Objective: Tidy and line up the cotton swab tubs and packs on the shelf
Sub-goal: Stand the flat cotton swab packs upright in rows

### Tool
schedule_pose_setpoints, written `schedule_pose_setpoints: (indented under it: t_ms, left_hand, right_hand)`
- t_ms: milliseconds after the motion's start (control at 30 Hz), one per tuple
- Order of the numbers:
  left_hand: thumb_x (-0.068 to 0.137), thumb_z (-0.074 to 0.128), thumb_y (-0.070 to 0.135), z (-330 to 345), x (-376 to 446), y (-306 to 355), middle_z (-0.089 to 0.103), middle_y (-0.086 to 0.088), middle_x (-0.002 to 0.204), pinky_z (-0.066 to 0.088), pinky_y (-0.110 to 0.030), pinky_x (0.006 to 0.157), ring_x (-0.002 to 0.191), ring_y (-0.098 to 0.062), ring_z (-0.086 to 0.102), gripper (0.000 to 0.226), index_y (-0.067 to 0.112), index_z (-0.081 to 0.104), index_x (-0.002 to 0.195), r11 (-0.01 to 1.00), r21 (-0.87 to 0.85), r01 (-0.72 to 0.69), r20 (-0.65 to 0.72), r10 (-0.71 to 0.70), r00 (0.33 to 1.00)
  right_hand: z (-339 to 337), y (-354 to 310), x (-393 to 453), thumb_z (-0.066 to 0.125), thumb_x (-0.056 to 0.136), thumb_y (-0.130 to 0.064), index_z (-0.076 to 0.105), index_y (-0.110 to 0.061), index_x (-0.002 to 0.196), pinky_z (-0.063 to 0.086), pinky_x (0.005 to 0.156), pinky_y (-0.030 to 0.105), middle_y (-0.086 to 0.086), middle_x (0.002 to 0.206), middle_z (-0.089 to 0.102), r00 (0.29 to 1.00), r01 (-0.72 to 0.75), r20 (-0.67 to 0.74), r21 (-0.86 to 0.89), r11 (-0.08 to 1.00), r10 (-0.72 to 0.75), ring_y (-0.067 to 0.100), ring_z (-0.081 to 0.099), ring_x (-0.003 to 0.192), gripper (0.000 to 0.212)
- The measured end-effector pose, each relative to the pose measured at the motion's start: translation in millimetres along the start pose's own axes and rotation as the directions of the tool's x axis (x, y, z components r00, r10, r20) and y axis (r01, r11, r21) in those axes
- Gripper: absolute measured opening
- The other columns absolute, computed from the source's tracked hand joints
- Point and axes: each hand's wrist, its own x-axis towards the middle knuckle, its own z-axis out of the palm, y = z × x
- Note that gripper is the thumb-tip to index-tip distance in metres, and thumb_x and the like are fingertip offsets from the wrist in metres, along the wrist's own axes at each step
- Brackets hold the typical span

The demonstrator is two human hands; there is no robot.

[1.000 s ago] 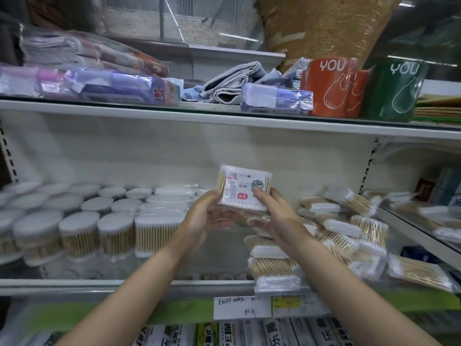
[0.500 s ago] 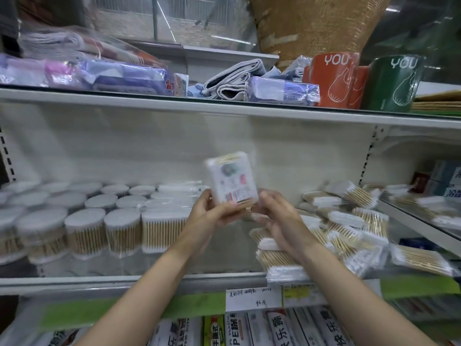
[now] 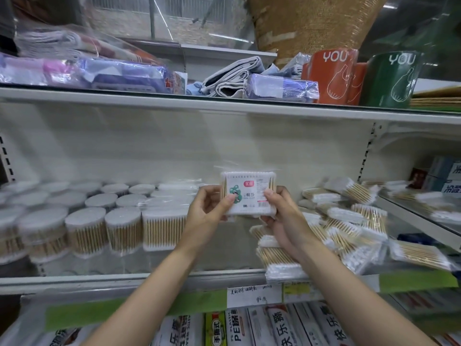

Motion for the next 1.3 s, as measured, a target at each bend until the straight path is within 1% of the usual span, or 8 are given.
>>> schedule_pose_setpoints:
  t_ms: [167, 400, 567, 800, 900, 1033, 1167, 1300]
  left_hand:
    - [0.079, 0.073, 0.020, 7, 1, 9, 0.054, 0.002, 0.097, 0.047, -0.021, 0.072, 0.079, -0.008, 0.053, 0.029, 0.021, 0.050, 0.096, 0.972, 0.224, -0.074, -0.160, 0.112, 0.981]
    - [0.084, 0.064, 0.039, 11, 8, 32, 0.064, 0.009, 0.103, 0.048, -0.011, 0.072, 0.095, -0.005, 0.061, 0.034, 0.021, 0.054, 0.113, 0.974, 0.226, 0.028, 0.071, -0.045, 0.996]
    - [0.094, 0.051, 0.027, -4, 7, 25, 0.070, -0.004, 0.108, 0.048, -0.038, 0.095, 0.107, -0.021, 0.063, 0.025, 0.013, 0.064, 0.110, 0.982, 0.008, 0.186, 0.127, -0.186, 0.974]
    - [0.088, 0.049, 0.004, -17, 5, 22, 0.065, -0.013, 0.112, 0.052, -0.032, 0.090, 0.104, -0.023, 0.063, 0.034, -0.001, 0.049, 0.122, 0.944, -0.256, 0.208, 0.254, -0.142, 0.957]
    - [0.087, 0.048, -0.006, -17, 4, 21, 0.069, -0.005, 0.100, 0.053, -0.028, 0.084, 0.098, -0.019, 0.066, 0.027, 0.006, 0.049, 0.112, 0.954, -0.256, 0.158, 0.248, -0.093, 0.964]
    - [0.087, 0.058, 0.000, -14, 6, 21, 0.066, -0.008, 0.111, 0.049, -0.029, 0.089, 0.107, -0.020, 0.062, 0.030, 0.007, 0.047, 0.114, 0.987, -0.141, 0.074, 0.156, -0.051, 0.986]
    - [0.071, 0.065, 0.017, -13, 4, 25, 0.053, 0.007, 0.130, 0.049, -0.019, 0.082, 0.115, -0.003, 0.054, 0.053, 0.025, 0.051, 0.122, 1.000, -0.011, 0.013, 0.255, -0.009, 0.967]
    - [0.087, 0.062, 0.022, -13, 12, 39, 0.041, 0.014, 0.131, 0.044, -0.019, 0.092, 0.117, 0.001, 0.046, 0.031, 0.038, 0.059, 0.113, 0.916, 0.370, -0.153, 0.246, 0.063, 0.967]
  right_hand:
    - [-2, -7, 2, 0.056, 0.090, -0.022, 0.048, -0.015, 0.091, 0.053, 0.066, 0.025, 0.003, 0.088, 0.071, 0.998, 0.051, -0.027, -0.139, 0.989, -0.055, 0.013, 0.069, 0.079, 0.010]
    - [5, -17, 1, 0.040, 0.098, -0.029, 0.063, -0.026, 0.090, 0.046, 0.071, 0.019, -0.007, 0.092, 0.061, 0.980, 0.198, 0.095, -0.445, 0.874, -0.174, 0.002, 0.057, 0.086, 0.025]
    - [4, -22, 8, 0.059, 0.090, -0.027, 0.057, -0.030, 0.098, 0.044, 0.071, 0.023, -0.005, 0.099, 0.065, 0.987, 0.106, -0.059, -0.460, 0.881, -0.149, 0.009, 0.060, 0.091, 0.008]
    - [2, -19, 7, 0.064, 0.084, -0.001, 0.052, -0.018, 0.085, 0.050, 0.073, 0.022, 0.000, 0.089, 0.059, 0.989, 0.125, -0.027, -0.401, 0.907, -0.148, 0.011, 0.057, 0.081, 0.021]
    - [6, -18, 7, 0.065, 0.084, -0.007, 0.054, -0.021, 0.077, 0.044, 0.076, 0.016, -0.003, 0.095, 0.056, 0.973, 0.161, -0.042, -0.582, 0.797, -0.227, 0.009, 0.055, 0.085, 0.019]
    - [18, -22, 0, 0.068, 0.083, -0.032, 0.058, -0.028, 0.097, 0.041, 0.066, 0.003, -0.006, 0.109, 0.046, 0.971, 0.200, 0.065, -0.753, 0.627, -0.231, 0.003, 0.051, 0.093, 0.017]
    - [25, -20, -3, 0.070, 0.074, -0.050, 0.049, -0.029, 0.125, 0.046, 0.085, 0.022, -0.008, 0.118, 0.053, 0.992, 0.122, 0.107, -0.727, 0.676, -0.064, 0.005, 0.054, 0.107, 0.059]
    - [29, -31, 7, 0.062, 0.087, -0.035, 0.060, -0.027, 0.086, 0.045, 0.068, 0.015, -0.007, 0.084, 0.067, 0.993, 0.115, 0.089, -0.681, 0.724, -0.073, 0.007, 0.060, 0.076, 0.009]
